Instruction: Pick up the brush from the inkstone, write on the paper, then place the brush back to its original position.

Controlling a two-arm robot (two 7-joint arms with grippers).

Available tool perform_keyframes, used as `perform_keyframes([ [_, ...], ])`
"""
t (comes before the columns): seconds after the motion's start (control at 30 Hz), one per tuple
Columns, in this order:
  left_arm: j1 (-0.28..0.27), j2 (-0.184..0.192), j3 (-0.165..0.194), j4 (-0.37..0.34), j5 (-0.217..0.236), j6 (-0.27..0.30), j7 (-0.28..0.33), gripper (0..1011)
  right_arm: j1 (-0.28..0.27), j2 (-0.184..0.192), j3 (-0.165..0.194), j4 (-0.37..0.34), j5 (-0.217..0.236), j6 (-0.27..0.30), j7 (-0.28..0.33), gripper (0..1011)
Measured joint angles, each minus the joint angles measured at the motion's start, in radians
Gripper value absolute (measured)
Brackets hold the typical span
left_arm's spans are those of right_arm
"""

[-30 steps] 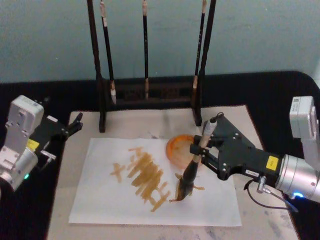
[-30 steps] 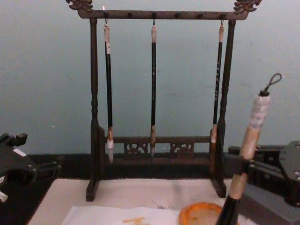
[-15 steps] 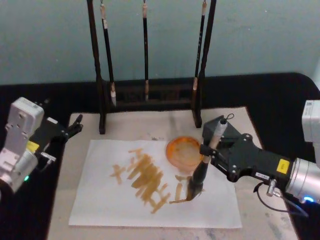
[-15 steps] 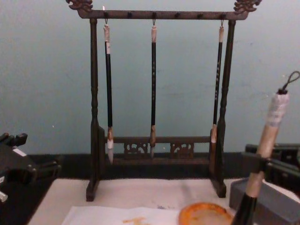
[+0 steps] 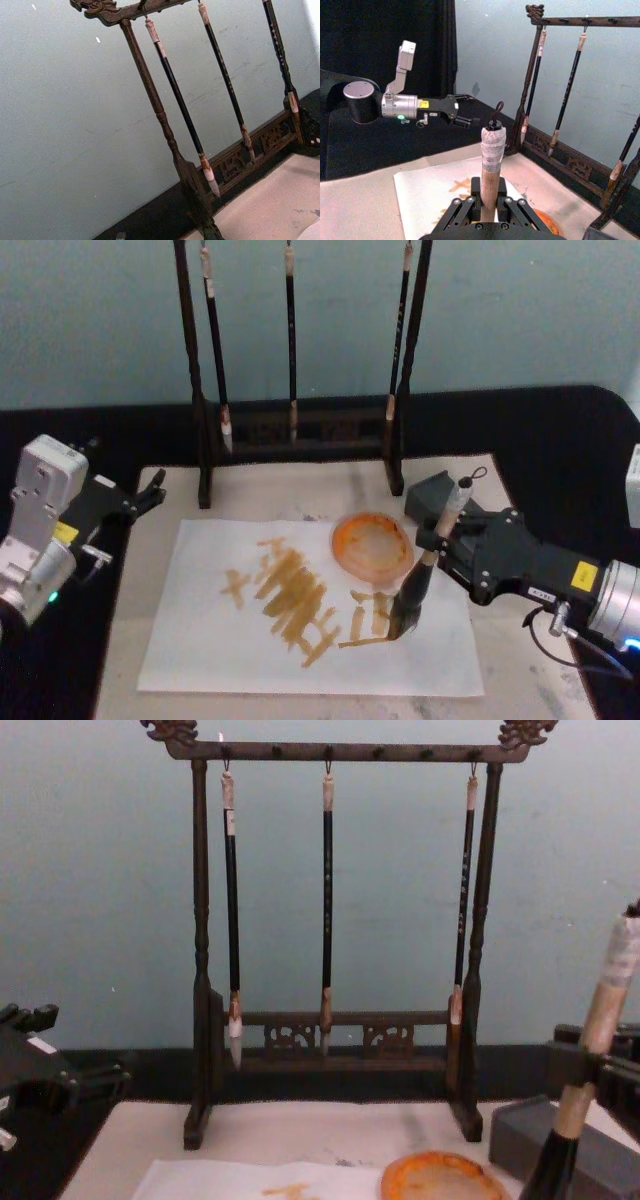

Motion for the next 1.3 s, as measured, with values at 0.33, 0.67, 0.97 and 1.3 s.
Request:
perform_keyframes([
  [0.33,0.0,0.0,0.0,0.0,0.0,0.0,0.0,1010,-0.026,0.008,0.024,-0.018,-0.008,-0.001,-0.009,177],
  [0.67,0.0,0.0,0.0,0.0,0.0,0.0,0.0,1009,-0.041,0.009,0.044,-0.037,-0.012,-0.004,-0.012,177],
  [0.97,0.0,0.0,0.0,0.0,0.0,0.0,0.0,1010,-0.026,-0.011,0.061,-0.034,0.003,-0.012,-0.012,177],
  [1.3,0.0,0.0,0.0,0.0,0.0,0.0,0.0,1010,0.036,-0.088,0.083,0.05,0.11,-0.002,-0.011,177],
])
